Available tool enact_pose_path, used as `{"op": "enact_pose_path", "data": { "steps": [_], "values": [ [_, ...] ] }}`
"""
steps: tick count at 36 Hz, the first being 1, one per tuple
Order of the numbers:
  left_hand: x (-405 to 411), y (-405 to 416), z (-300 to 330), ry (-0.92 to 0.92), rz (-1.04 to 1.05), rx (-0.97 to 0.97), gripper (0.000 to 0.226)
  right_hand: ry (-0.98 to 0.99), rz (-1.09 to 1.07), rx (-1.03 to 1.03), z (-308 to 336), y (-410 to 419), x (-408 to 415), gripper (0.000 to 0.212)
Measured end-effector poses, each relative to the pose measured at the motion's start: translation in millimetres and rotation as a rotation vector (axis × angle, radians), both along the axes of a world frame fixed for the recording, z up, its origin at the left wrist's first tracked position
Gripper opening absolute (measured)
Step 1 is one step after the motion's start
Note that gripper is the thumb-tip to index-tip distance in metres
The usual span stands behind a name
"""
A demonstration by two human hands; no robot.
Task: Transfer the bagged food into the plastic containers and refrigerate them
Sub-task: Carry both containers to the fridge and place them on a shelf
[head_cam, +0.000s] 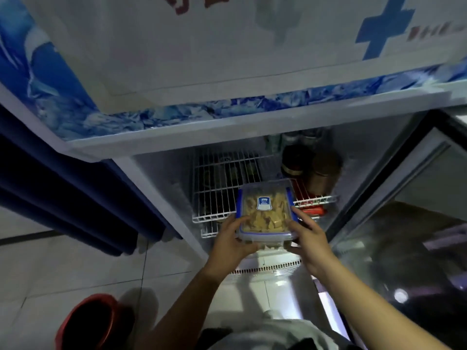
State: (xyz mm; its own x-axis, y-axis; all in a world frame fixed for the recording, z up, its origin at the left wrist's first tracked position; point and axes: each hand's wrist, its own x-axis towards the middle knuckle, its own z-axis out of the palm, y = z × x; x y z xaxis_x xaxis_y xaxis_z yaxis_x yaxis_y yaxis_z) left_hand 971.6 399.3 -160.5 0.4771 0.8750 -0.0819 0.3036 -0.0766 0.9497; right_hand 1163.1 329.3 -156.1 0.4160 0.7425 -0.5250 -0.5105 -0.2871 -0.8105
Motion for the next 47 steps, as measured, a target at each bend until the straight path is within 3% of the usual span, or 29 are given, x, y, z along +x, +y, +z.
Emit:
{"op": "enact_pose_path", "data": {
  "steps": [4,8,15,19,25,31,35,42,47],
  "values": [
    [25,9,-8,-0.020,0.079,0.027,0.054,-0.030,0.084,-0.011,-6,22,25,0.040],
    [43,16,-14,-0.071,0.251,-0.008,0.046,-0.126,0.252,0.036,-6,30,35,0.053],
    [66,26,-27,-0.088,0.238,0.009,0.050,-0.853,0.589,-0.064,-29,35,35,0.083],
    [71,42,-32,0.126,0.140,0.112,0.060,-1.180,0.771,-0.222,-33,49,42,0.090],
    [78,73,-28,0.444,0.028,0.022,0.083,-1.436,0.898,-0.276,-28,83,61,0.081],
    [85,85,-27,0.790,-0.135,0.024,0.096,-1.489,1.054,-0.395,-33,100,69,0.081],
    [97,73,-26,0.972,-0.111,0.121,0.102,-1.552,1.052,-0.323,-38,101,70,0.080],
    [109,43,-41,0.966,-0.142,0.196,0.102,-1.544,0.970,-0.312,-54,77,65,0.096],
    [107,47,-41,1.000,-0.143,0.209,0.102,-1.527,0.952,-0.328,-56,80,64,0.097]
  ]
}}
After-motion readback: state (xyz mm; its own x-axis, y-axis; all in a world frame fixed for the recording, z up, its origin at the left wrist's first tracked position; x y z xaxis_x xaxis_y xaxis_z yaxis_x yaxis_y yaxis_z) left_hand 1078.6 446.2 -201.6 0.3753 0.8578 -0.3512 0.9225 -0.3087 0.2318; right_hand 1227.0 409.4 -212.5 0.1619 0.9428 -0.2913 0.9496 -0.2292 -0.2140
